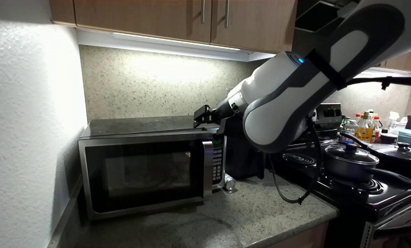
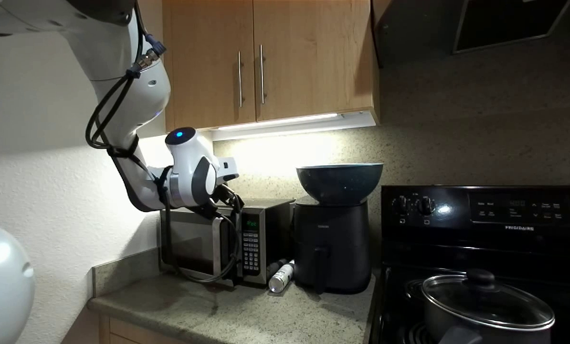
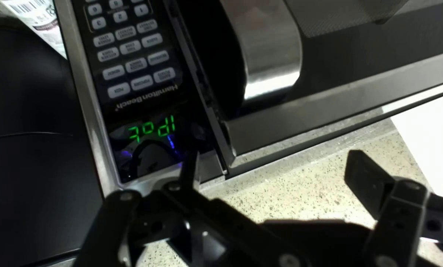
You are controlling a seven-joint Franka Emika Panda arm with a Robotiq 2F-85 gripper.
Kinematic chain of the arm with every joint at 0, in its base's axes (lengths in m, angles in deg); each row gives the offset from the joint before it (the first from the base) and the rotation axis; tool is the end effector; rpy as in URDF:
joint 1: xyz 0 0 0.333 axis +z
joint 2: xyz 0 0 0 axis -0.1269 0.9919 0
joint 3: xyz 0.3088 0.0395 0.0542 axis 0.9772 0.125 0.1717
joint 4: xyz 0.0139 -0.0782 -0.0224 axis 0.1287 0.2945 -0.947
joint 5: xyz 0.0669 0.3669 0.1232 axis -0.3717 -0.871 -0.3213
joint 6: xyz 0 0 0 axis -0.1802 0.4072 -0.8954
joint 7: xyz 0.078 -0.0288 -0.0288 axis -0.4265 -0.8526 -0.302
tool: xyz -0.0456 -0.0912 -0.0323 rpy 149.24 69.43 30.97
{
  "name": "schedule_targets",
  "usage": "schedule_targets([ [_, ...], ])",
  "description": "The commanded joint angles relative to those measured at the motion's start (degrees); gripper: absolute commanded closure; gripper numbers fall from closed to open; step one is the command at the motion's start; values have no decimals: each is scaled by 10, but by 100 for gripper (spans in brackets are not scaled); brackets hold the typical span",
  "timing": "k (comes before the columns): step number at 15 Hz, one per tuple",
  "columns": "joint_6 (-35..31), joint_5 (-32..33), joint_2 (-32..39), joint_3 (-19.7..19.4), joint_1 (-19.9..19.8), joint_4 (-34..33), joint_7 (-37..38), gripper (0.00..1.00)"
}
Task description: Open the microwave door, then put the bowl in the microwave
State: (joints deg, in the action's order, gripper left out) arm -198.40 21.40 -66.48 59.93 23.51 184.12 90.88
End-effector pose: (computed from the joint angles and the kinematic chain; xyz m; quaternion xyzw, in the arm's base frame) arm 0.5749 0.1855 0.3970 -0.8803 0.0808 -0.4369 0.1664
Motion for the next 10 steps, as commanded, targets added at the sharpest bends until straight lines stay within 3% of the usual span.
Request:
schedule_targets([
  [1, 81, 23, -9, 42, -39, -3, 9, 0],
  [2, 113, 25, -16, 73, -62, 0, 4, 0],
  [3, 148, -42, -24, 124, -89, 6, -61, 0],
  [4, 180, -20, -30, 169, -126, 10, -44, 0],
  [7, 265, -124, -32, 290, -209, 4, -157, 0],
  [10, 327, -178, -45, 312, -245, 1, -239, 0],
])
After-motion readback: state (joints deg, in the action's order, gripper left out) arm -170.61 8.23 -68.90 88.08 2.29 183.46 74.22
